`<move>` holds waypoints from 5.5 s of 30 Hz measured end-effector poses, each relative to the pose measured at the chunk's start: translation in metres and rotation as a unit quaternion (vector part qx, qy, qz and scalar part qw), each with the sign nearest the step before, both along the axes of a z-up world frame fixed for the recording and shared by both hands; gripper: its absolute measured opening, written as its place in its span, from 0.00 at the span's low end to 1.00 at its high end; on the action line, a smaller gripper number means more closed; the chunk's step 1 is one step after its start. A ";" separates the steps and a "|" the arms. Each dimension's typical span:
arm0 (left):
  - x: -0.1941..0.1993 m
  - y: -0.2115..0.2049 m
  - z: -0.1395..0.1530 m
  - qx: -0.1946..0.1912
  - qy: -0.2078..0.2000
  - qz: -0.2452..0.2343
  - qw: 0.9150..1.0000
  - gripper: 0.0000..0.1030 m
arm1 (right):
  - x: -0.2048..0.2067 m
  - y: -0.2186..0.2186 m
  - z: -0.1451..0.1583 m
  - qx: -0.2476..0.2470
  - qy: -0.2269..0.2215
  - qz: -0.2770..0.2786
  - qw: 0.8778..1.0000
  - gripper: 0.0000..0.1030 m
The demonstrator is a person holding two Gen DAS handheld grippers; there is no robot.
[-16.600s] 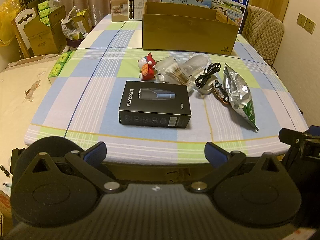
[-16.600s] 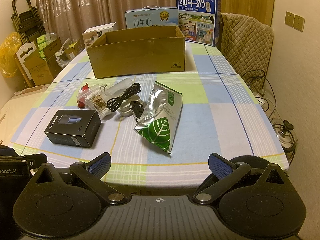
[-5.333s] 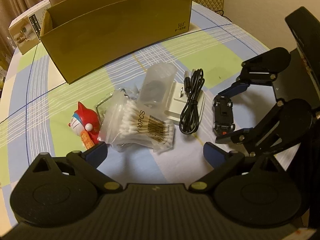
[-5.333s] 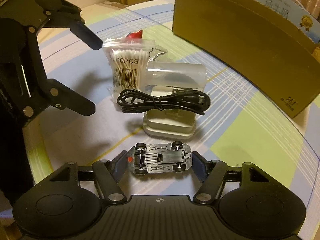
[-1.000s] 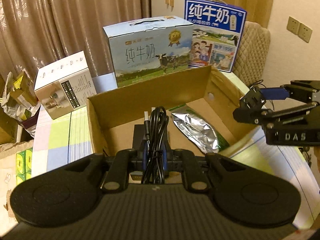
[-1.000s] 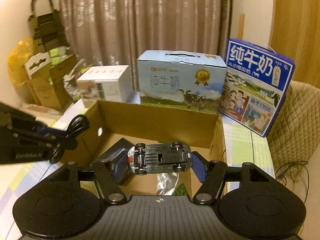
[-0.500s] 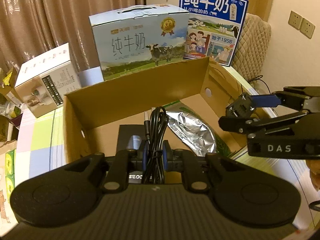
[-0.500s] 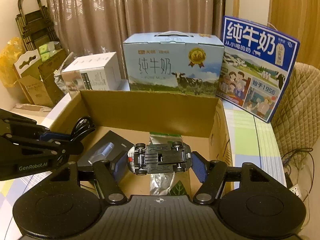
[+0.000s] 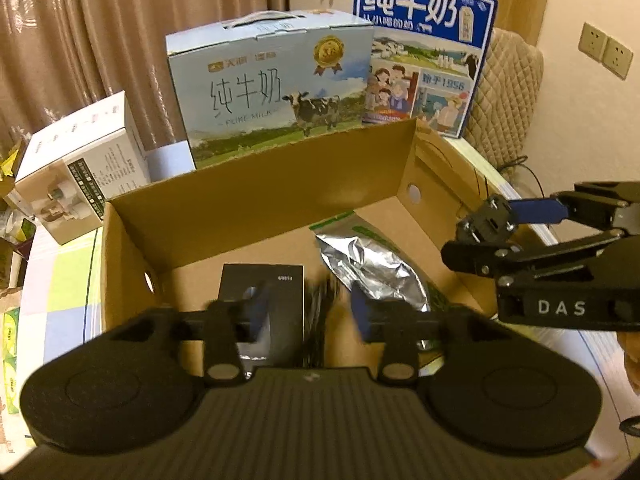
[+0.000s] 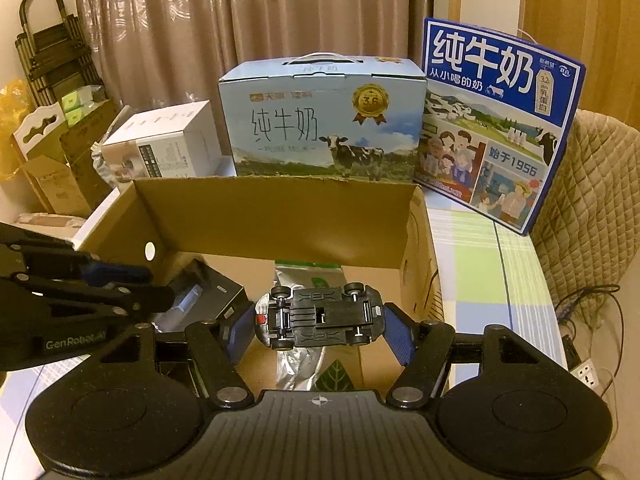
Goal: Organize objects
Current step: 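Lower the cable and toy car into the cardboard box and open both tools, then withdraw both tools from the box back toward the remaining items, then grasp the cotton swab bag with the left tool while the right tool grasps the white charger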
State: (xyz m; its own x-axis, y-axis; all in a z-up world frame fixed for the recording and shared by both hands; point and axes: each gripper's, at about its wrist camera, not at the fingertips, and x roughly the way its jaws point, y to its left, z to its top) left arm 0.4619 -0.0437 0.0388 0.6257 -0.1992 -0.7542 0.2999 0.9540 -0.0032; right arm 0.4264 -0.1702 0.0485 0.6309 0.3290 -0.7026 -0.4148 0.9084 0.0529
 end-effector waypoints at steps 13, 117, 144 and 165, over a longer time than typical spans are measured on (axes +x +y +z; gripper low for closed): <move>-0.015 0.029 0.011 -0.007 -0.019 0.033 0.999 0.54 | 0.000 -0.003 0.004 0.042 -0.002 -0.006 0.999 0.62; -0.321 0.080 -0.042 -0.002 0.060 0.096 0.994 0.99 | -0.312 -0.016 -0.050 0.001 0.054 0.082 0.995 0.80; -0.279 0.094 -0.083 0.007 0.099 0.076 0.992 0.99 | -0.256 0.035 -0.125 -0.073 0.064 0.163 0.982 0.73; -0.269 0.056 -0.088 -0.045 0.099 0.063 0.992 0.79 | -0.256 -0.010 -0.109 -0.039 0.062 0.063 0.995 0.60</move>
State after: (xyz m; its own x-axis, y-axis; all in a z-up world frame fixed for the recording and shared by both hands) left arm 0.1925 0.0124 -0.0495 0.4913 -0.2008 -0.8475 0.1640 0.9770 -0.1363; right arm 0.1707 -0.1801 -0.0603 0.4939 0.3414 -0.7997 -0.5210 0.8525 0.0422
